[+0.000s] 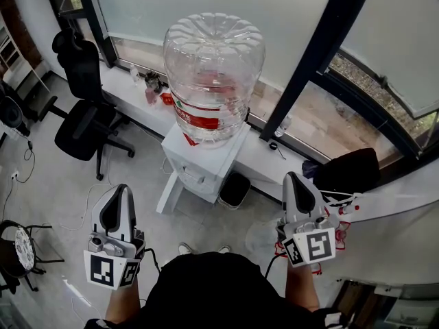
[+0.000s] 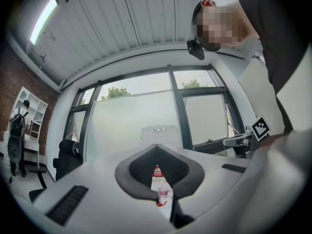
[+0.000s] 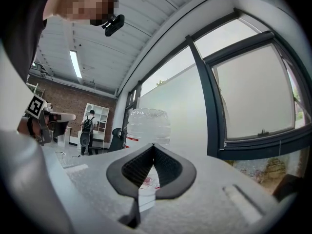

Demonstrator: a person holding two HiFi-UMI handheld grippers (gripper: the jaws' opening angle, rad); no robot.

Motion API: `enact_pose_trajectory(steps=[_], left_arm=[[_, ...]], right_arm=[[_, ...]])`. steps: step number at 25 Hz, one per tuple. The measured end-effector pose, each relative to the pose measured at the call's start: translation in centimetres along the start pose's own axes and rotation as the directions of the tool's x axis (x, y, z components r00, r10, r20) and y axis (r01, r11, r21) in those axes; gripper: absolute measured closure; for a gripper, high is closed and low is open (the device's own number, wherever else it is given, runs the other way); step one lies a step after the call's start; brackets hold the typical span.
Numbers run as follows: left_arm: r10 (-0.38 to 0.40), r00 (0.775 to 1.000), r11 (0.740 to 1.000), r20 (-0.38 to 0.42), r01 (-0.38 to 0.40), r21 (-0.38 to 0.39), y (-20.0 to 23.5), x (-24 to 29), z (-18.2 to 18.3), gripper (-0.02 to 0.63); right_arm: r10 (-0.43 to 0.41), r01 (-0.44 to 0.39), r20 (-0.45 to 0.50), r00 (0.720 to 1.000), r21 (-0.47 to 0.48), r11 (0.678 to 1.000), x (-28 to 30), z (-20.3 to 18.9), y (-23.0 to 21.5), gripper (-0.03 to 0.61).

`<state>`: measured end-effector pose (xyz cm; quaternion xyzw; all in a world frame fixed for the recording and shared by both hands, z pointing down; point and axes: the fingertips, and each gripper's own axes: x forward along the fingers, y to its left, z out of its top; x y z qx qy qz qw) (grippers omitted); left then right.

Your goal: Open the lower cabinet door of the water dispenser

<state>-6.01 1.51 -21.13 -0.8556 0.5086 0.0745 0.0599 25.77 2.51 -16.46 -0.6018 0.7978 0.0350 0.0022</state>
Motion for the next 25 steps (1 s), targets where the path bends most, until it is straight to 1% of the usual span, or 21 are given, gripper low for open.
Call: enact_pose_trajectory(steps=[4, 25], left_arm=[[0.007, 1.0, 1.0, -0.016, -0.007, 0.012, 0.23, -0.14, -0.43, 0.606], [0.013, 1.0, 1.0, -0.018, -0.013, 0.011, -0.01, -0.66, -0.53, 0.606]], right_arm=[[0.011, -0.011, -0.005, 1.0, 0.0, 1.0, 0.18, -0.13, 0.23, 0.574], [0.0, 0.0, 0.006, 1.0, 0.011, 1.0, -0.4, -0.29, 0.07, 0.574]])
